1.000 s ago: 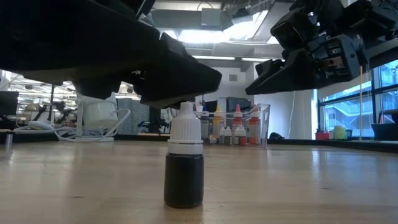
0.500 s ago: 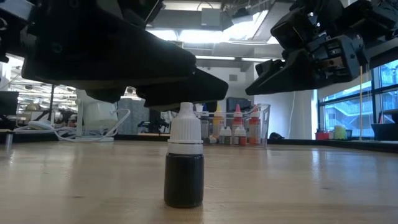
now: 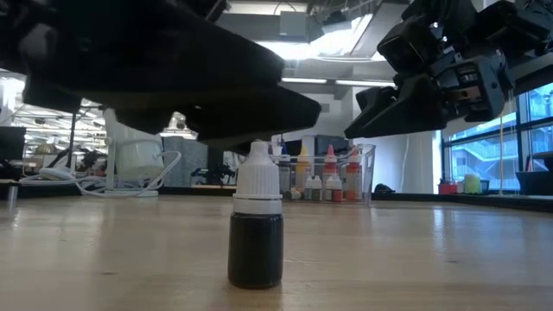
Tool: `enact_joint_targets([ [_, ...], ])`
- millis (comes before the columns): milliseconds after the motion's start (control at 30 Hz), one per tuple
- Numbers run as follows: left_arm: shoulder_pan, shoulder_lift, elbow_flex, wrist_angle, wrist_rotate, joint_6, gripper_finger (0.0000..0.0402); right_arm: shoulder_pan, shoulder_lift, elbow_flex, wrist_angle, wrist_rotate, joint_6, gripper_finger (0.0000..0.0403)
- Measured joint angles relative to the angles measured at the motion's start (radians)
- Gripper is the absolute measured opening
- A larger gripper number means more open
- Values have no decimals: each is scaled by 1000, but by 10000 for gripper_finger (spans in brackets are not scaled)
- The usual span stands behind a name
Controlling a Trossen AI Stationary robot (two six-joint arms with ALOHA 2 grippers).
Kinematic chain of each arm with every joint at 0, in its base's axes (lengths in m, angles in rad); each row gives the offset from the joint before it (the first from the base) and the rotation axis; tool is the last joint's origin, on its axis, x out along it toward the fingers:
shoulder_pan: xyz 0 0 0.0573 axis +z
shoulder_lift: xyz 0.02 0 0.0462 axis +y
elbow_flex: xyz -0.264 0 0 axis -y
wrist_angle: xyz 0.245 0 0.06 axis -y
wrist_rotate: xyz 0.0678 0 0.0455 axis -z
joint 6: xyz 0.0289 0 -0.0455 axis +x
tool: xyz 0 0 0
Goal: Pick & Place food coloring
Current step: Put the small red food coloring bottle into the transparent container
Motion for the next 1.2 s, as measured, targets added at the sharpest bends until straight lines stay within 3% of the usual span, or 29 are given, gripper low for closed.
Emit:
enact_joint_targets([
  [267, -25, 0, 0, -26, 0, 74, 169, 0, 0, 0, 0, 0, -46, 156],
  [467, -28, 0, 0, -32, -57, 32, 169, 0, 0, 0, 0, 0, -63, 156],
  [1200, -45, 0, 0, -105, -104, 38, 168, 0, 0, 0, 4, 0, -89, 156],
])
